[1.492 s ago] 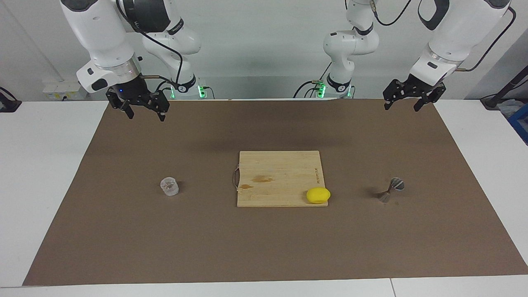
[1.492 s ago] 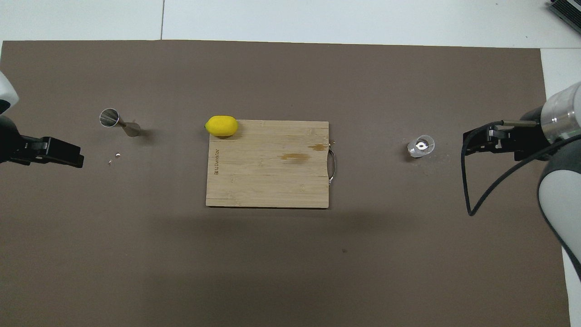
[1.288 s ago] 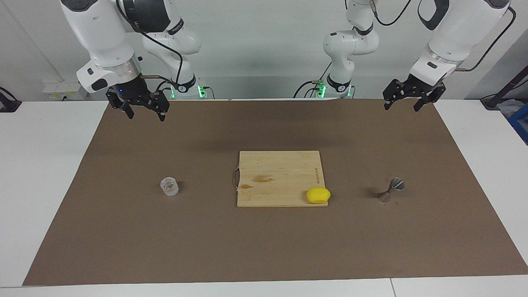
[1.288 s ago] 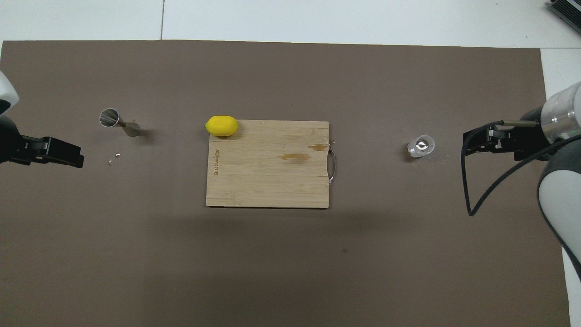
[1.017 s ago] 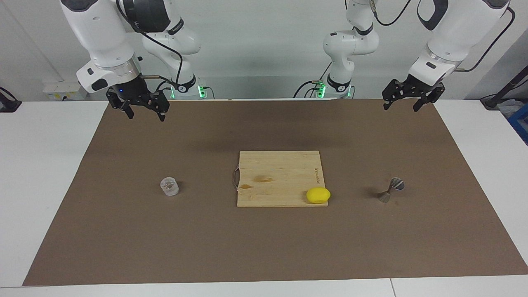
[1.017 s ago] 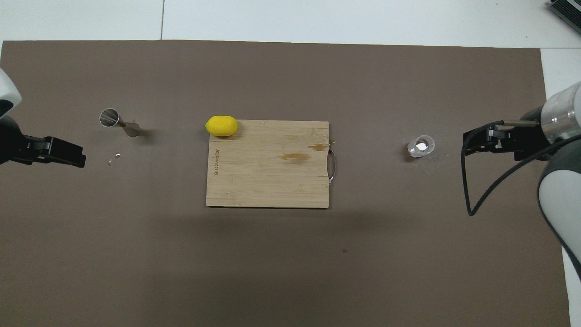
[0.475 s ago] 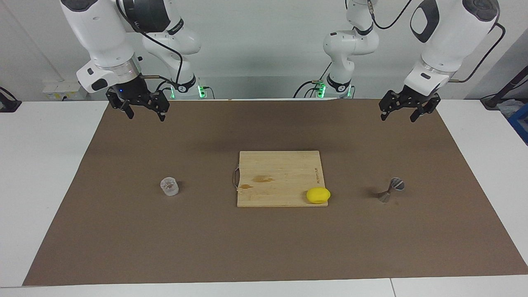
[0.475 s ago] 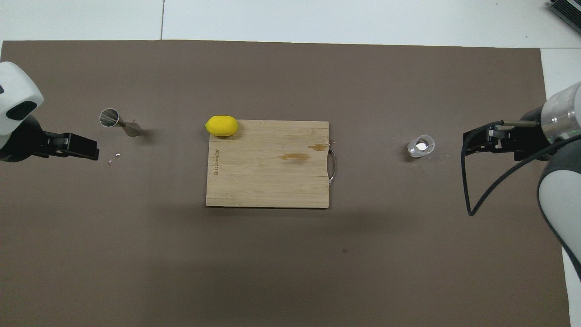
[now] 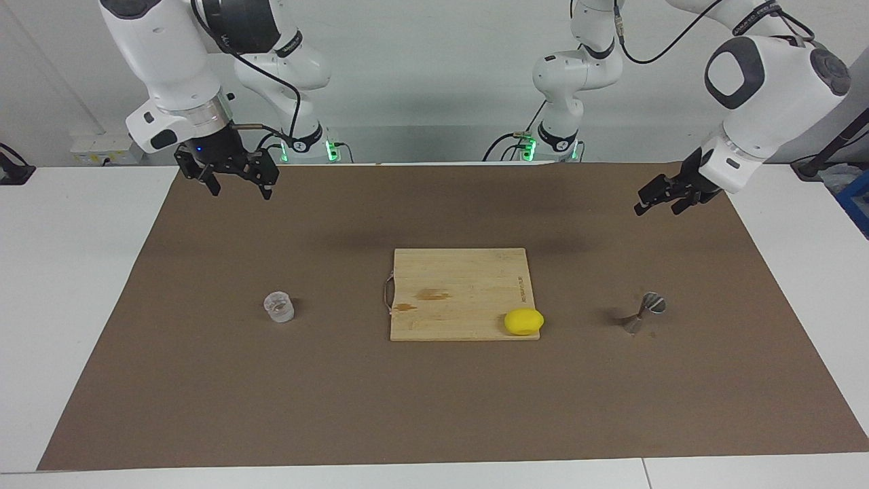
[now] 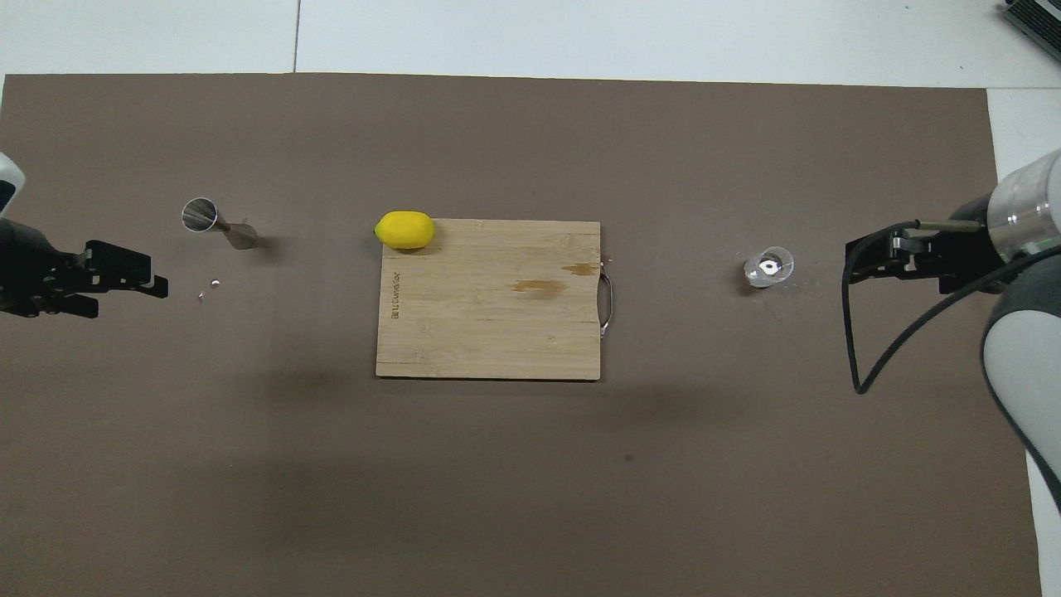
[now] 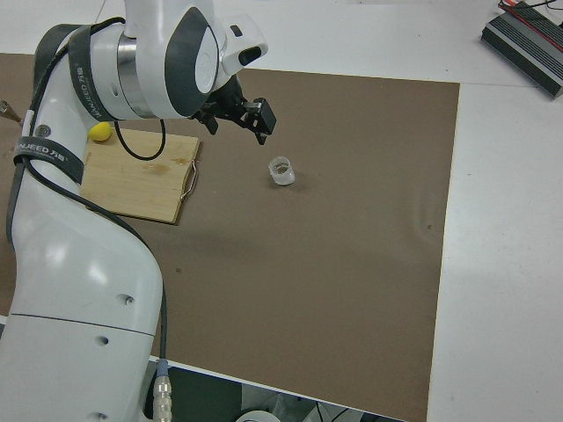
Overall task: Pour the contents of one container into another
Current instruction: 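Open the left gripper and reach toward the small metal cup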
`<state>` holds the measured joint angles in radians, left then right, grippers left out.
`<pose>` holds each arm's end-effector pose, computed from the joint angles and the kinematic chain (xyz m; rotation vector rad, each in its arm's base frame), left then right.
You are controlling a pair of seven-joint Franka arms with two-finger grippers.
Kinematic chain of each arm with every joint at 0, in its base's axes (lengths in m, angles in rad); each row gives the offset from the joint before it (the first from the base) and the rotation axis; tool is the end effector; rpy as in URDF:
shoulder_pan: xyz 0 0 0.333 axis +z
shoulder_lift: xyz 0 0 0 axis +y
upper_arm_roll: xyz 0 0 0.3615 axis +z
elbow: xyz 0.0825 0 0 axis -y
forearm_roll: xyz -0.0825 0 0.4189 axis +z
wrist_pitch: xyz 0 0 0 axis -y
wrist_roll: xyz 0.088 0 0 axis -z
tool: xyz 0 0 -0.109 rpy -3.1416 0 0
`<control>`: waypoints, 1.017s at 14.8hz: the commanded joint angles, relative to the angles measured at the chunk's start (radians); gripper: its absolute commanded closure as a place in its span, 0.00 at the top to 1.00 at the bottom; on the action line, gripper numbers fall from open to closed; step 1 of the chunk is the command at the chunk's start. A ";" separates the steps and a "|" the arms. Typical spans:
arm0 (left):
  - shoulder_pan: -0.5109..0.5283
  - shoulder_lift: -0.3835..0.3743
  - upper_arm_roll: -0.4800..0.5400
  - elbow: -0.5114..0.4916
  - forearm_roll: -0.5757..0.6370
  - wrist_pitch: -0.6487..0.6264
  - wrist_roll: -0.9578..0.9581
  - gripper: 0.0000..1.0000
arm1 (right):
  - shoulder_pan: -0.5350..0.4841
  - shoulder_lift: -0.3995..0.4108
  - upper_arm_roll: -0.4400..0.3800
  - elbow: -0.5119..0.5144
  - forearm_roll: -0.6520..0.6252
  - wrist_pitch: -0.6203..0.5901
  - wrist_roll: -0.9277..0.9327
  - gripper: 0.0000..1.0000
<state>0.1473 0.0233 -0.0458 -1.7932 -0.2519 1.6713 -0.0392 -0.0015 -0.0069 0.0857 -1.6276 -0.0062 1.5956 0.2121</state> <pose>0.5888 0.0353 0.5531 2.8690 0.2652 -0.1981 0.5857 0.0490 0.6454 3.1246 -0.1997 -0.0373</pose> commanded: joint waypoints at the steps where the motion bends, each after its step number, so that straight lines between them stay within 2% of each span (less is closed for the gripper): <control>1: 0.038 0.015 -0.005 -0.035 -0.090 0.010 -0.190 1.00 | -0.014 -0.025 0.003 -0.031 0.023 0.015 -0.022 1.00; 4: 0.092 0.032 -0.005 -0.073 -0.176 0.043 -0.362 1.00 | -0.014 -0.025 0.003 -0.029 0.023 0.015 -0.023 1.00; 7: 0.123 0.032 -0.005 -0.127 -0.272 0.175 -0.626 1.00 | -0.012 -0.025 0.003 -0.031 0.023 0.015 -0.022 1.00; 10: 0.150 0.043 -0.008 -0.190 -0.432 0.321 -0.838 1.00 | -0.012 -0.025 0.003 -0.029 0.023 0.015 -0.022 1.00; 12: 0.155 0.047 -0.008 -0.262 -0.582 0.434 -0.913 1.00 | -0.014 -0.025 0.003 -0.031 0.023 0.015 -0.023 1.00; 15: 0.169 0.101 -0.009 -0.305 -0.749 0.495 -0.947 1.00 | -0.014 -0.025 0.003 -0.029 0.023 0.015 -0.022 1.00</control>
<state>0.2969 0.0977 -0.0436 -2.0655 -0.9135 2.1208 -0.9408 -0.0015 -0.0069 0.0857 -1.6276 -0.0062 1.5956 0.2121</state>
